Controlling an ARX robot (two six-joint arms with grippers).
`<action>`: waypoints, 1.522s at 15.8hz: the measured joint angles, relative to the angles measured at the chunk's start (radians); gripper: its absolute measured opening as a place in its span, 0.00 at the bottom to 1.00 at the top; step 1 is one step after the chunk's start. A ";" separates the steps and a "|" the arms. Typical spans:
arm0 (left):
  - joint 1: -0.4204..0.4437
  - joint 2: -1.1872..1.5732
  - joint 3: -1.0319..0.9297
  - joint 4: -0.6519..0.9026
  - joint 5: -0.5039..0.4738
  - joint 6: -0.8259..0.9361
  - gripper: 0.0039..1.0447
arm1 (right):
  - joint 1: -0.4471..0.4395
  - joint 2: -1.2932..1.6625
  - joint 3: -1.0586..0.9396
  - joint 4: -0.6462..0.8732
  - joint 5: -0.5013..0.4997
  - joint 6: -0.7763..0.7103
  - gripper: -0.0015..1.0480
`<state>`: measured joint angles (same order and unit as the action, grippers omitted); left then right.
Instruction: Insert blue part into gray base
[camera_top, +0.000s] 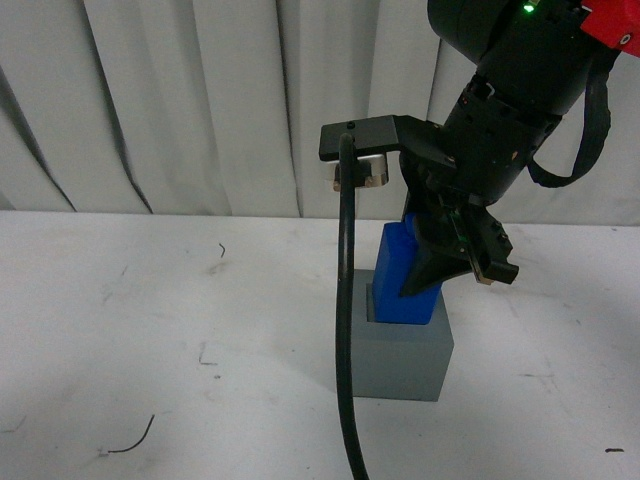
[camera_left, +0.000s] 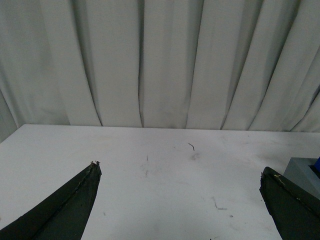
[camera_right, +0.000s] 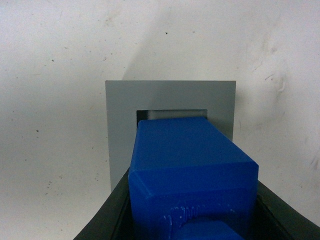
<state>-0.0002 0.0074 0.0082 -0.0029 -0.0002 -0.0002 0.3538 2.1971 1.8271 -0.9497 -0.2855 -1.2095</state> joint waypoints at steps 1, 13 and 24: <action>0.000 0.000 0.000 0.000 0.000 0.000 0.94 | 0.000 0.000 -0.001 0.010 0.002 0.006 0.45; 0.000 0.000 0.000 0.000 0.000 0.000 0.94 | 0.007 0.009 -0.025 0.020 0.027 0.022 0.45; 0.000 0.000 0.000 0.000 0.000 0.000 0.94 | -0.067 -0.127 -0.149 0.146 -0.100 0.021 0.94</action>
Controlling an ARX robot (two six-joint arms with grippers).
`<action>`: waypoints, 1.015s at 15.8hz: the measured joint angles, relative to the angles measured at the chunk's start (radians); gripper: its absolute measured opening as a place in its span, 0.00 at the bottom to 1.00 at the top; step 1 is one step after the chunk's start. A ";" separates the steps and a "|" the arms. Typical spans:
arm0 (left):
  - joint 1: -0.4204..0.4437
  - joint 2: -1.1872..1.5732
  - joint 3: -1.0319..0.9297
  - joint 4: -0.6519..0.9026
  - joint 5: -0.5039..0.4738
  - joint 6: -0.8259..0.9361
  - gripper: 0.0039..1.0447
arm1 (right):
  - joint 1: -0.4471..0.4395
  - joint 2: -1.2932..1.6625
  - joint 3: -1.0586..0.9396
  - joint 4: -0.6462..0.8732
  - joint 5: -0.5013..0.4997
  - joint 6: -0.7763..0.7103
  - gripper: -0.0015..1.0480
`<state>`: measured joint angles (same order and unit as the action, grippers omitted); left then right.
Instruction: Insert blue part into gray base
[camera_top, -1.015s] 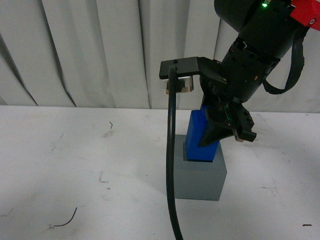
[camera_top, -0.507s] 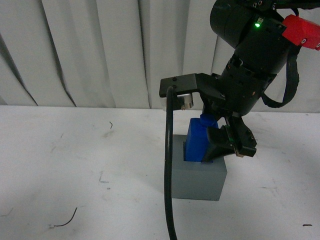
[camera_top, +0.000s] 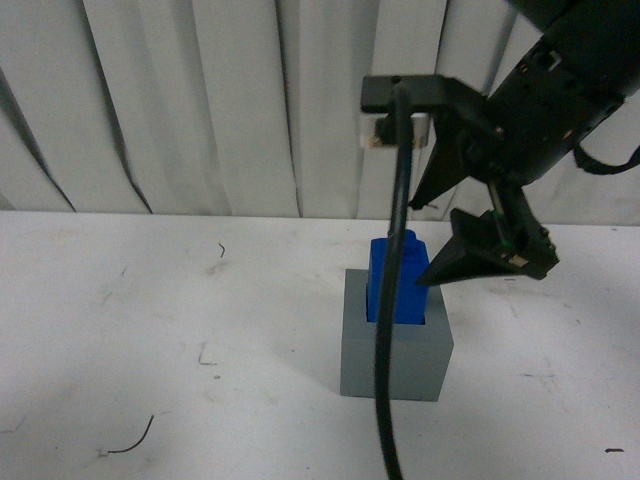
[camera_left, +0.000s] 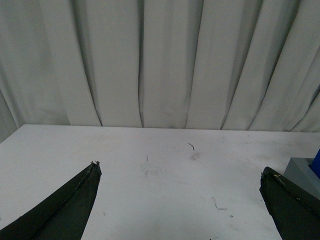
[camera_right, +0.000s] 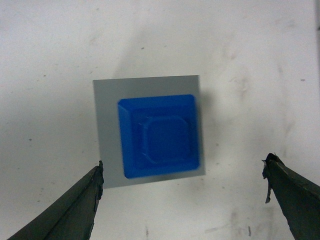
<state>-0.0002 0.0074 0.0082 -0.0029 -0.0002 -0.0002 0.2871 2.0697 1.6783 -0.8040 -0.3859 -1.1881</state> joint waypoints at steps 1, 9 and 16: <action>0.000 0.000 0.000 0.000 0.000 0.000 0.94 | -0.024 -0.051 -0.052 0.090 -0.029 0.022 0.94; 0.000 0.000 0.000 0.000 0.000 0.000 0.94 | -0.143 -0.407 -0.536 0.982 0.072 0.470 0.94; 0.000 0.000 0.000 0.000 0.000 0.000 0.94 | -0.376 -0.840 -1.057 1.355 0.187 0.921 0.94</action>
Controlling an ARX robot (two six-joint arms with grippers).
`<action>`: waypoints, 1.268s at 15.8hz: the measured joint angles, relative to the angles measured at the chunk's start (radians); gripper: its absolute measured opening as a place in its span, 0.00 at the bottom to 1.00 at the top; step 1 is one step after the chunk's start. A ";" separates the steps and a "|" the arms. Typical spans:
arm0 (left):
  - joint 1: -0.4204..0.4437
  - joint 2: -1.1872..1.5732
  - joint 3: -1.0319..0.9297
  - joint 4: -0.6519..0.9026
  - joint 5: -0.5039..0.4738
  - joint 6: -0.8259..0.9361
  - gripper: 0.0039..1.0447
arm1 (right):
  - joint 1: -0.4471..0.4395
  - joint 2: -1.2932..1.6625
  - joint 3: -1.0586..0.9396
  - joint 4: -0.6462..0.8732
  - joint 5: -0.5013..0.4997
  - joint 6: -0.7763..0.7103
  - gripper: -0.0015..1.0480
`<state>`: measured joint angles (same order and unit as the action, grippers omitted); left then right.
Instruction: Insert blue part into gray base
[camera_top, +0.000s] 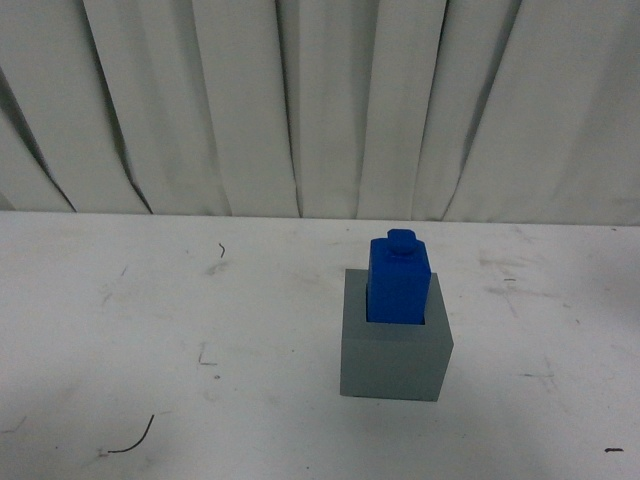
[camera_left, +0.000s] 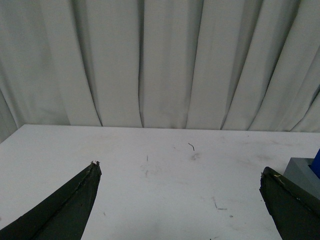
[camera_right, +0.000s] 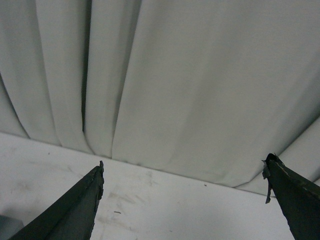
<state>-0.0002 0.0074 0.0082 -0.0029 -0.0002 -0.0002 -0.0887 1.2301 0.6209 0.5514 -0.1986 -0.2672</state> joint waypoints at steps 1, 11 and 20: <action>0.000 0.000 0.000 0.000 0.000 0.000 0.94 | -0.006 -0.050 -0.054 0.067 0.066 0.067 0.85; 0.000 0.000 0.000 0.000 0.000 0.000 0.94 | 0.027 -0.858 -0.509 -0.301 0.153 0.254 0.02; 0.000 0.000 0.000 0.000 0.000 0.000 0.94 | 0.089 -1.027 -0.591 -0.366 0.199 0.256 0.02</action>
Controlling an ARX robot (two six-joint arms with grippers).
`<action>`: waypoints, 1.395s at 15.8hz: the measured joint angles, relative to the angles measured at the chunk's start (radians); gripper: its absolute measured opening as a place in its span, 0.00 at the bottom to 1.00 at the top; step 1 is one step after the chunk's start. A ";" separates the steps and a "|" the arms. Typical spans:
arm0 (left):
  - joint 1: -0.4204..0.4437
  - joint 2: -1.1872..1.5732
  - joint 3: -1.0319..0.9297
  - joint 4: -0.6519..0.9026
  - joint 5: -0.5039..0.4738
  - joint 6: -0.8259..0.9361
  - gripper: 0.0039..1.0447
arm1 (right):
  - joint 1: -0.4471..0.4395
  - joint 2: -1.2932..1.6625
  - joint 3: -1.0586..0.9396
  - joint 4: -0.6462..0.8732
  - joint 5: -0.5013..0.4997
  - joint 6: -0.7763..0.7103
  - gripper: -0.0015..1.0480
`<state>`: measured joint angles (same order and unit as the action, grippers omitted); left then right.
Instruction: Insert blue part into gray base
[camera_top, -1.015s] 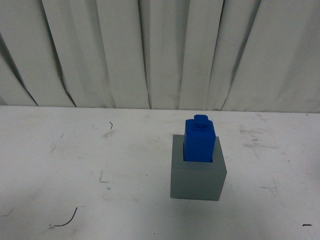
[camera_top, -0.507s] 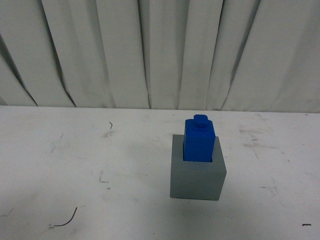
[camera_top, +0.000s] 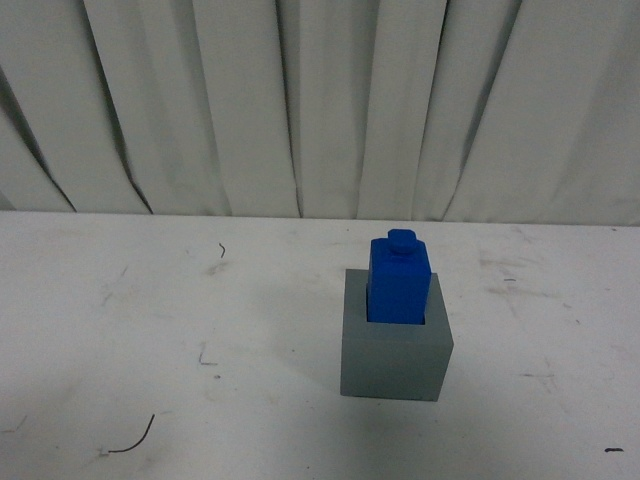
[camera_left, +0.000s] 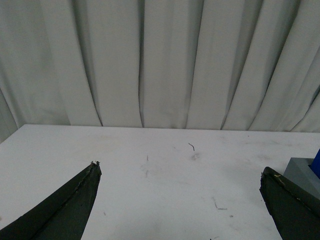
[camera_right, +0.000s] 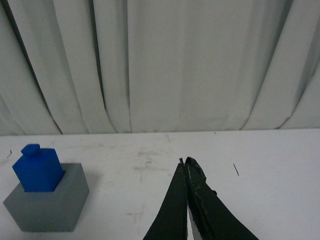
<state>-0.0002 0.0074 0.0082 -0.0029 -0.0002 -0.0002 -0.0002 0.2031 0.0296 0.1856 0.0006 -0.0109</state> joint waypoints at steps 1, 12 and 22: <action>0.000 0.000 0.000 0.000 0.000 0.000 0.94 | 0.000 -0.025 -0.016 -0.016 0.000 0.000 0.02; 0.000 0.000 0.000 0.000 0.000 0.000 0.94 | 0.000 -0.199 -0.016 -0.190 0.000 0.000 0.02; 0.000 0.000 0.000 0.000 0.000 0.000 0.94 | 0.000 -0.200 -0.016 -0.190 0.000 0.002 0.94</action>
<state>-0.0002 0.0074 0.0082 -0.0029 -0.0002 -0.0002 -0.0002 0.0036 0.0139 -0.0040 0.0002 -0.0090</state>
